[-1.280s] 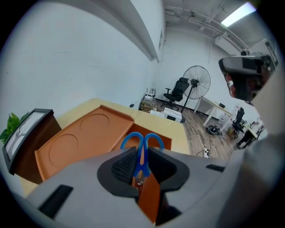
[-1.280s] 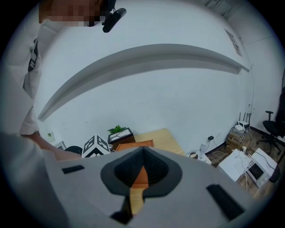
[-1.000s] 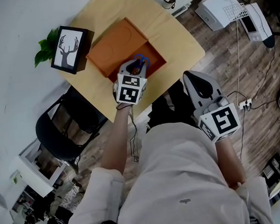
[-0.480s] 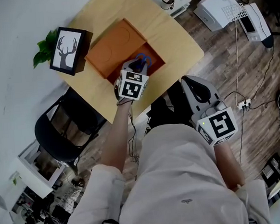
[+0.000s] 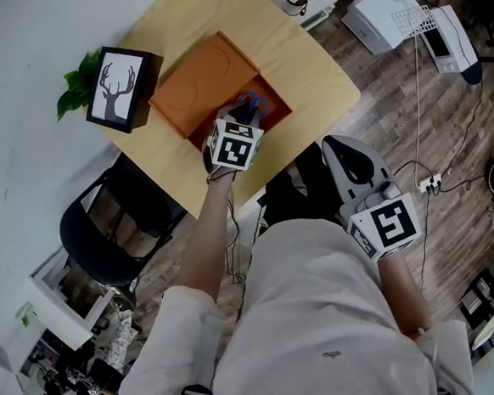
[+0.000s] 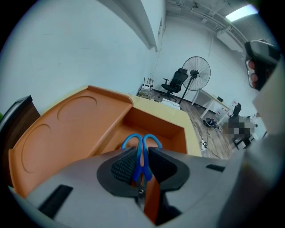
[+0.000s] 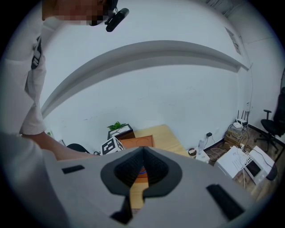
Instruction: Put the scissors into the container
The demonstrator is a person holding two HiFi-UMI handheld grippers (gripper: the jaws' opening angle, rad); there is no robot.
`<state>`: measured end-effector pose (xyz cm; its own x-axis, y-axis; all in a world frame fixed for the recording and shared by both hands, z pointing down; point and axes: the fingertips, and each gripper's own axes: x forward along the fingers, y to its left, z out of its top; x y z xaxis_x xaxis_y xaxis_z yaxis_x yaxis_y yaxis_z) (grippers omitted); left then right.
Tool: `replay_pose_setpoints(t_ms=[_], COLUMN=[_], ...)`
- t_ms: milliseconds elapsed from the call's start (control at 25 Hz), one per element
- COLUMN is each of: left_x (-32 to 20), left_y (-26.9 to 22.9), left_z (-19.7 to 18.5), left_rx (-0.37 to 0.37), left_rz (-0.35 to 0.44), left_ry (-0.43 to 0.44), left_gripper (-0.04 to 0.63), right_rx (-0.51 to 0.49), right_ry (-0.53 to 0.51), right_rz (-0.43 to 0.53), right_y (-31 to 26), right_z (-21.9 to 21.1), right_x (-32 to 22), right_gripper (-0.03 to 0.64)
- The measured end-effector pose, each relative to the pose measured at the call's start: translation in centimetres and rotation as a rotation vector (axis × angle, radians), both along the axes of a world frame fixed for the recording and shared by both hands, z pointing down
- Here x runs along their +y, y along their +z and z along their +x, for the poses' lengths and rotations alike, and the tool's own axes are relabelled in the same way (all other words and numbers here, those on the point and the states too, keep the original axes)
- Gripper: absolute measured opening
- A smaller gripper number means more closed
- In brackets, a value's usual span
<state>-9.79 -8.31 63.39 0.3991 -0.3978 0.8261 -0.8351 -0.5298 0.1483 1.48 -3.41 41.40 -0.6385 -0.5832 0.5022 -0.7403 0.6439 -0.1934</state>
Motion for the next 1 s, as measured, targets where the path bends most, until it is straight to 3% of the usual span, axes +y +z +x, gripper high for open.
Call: replay_pose_setpoints(t_ms=[1000], left_x=[0.3], left_y=[1.0], left_z=[-0.7], left_rx=[-0.038], left_rz=[0.021], left_ry=[0.023], left_gripper=[0.094], right_rx=[0.01], right_ry=[0.024], right_rz=[0.005], right_y=[0.0], right_z=[-0.7], right_x=[0.7], right_gripper=[-0.002])
